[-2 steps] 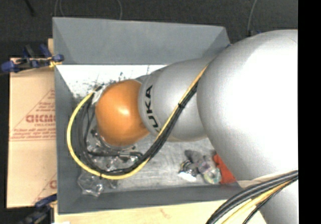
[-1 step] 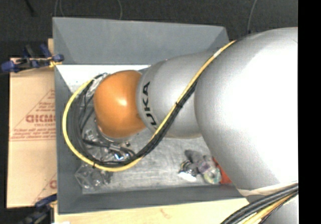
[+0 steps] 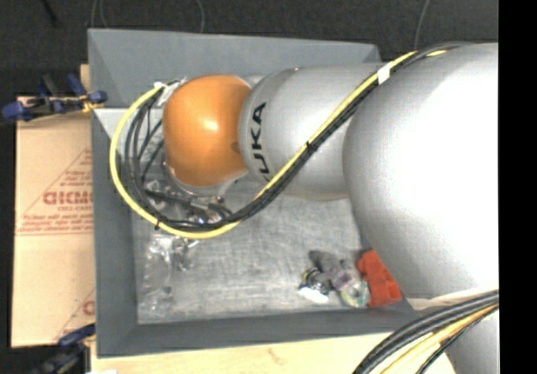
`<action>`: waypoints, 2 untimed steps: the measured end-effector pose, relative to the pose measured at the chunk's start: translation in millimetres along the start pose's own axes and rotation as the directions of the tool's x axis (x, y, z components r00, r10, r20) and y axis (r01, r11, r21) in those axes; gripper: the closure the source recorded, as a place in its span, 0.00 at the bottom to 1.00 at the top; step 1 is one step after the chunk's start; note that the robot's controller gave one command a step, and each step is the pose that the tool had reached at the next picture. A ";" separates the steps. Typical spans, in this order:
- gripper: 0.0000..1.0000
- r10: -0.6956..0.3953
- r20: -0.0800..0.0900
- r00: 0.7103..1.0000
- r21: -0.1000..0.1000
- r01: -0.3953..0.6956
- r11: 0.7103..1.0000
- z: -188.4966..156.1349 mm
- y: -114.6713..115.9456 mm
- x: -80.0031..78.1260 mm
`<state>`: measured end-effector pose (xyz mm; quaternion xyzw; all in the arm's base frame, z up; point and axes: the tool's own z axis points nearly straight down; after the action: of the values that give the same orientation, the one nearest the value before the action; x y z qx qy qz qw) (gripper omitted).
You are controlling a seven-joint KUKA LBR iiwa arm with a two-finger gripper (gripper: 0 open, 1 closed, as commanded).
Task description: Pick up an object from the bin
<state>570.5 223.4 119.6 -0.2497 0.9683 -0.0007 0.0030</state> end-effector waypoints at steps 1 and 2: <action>0.00 -0.447 0.008 0.894 0.001 0.447 0.895 45.3 -0.9 7.5; 0.00 -0.451 0.013 0.893 -0.001 0.451 0.893 44.8 -25.7 24.8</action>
Offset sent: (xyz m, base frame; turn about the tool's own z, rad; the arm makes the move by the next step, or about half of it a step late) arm -0.0097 -0.0052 -0.0496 -0.4658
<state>561.4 188.9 74.7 -0.4673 0.8841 0.0018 0.0082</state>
